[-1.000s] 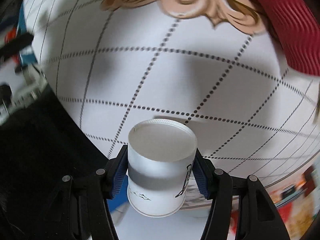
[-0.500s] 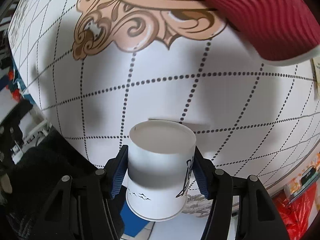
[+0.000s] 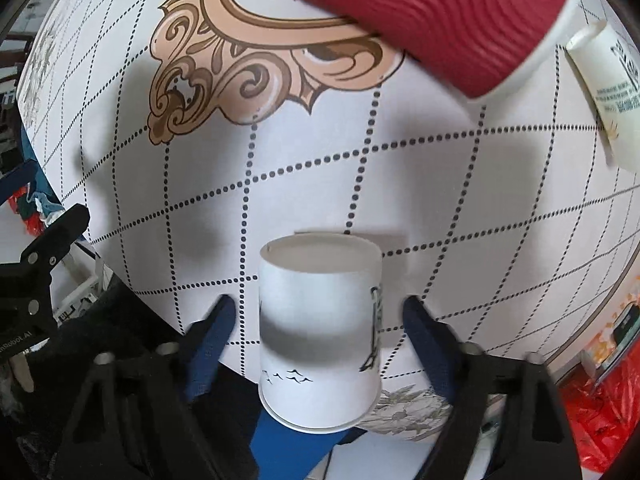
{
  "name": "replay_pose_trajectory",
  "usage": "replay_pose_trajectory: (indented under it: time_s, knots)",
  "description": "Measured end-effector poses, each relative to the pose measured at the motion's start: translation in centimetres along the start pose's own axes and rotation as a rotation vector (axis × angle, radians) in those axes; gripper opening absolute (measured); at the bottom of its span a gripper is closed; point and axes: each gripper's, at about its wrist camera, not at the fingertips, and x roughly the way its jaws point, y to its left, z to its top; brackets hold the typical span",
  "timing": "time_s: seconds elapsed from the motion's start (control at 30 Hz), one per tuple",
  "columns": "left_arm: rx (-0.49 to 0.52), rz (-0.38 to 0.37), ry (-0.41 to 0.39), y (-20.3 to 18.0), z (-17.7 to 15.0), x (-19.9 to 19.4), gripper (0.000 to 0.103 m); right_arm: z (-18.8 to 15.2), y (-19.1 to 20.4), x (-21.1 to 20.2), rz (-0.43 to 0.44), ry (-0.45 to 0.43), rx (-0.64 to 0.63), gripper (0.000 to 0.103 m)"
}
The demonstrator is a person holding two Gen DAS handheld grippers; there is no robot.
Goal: Flip cup upside down
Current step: 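Lower the inverted cup onto the tablecloth with the right gripper and open it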
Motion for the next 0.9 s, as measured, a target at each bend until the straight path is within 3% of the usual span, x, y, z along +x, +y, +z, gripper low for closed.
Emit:
replay_pose_trajectory:
  time_s: [0.3,0.43,0.63,0.77,0.9]
  knots:
    - [0.018,0.006,0.013,-0.5,0.1,0.7,0.099,-3.1,-0.6,0.0,-0.019,-0.112,0.042,0.063]
    - [0.025,0.008,0.012,-1.0,0.1,0.7,0.099,-3.7,-0.9,-1.6,-0.015,-0.204,0.089,0.063]
    - [0.026,0.011,0.012,-1.2,0.2,0.6,0.099,-5.7,-1.4,-4.5,0.022,-0.44,0.2,0.063]
    - [0.03,0.016,0.013,-1.1,0.4,0.1,0.099,-7.3,-1.6,-6.4,0.063,-0.665,0.266,0.063]
    - [0.031,0.02,0.019,-1.2,0.5,0.1,0.099,-8.1,-1.5,-5.8,0.067,-0.82,0.312,0.063]
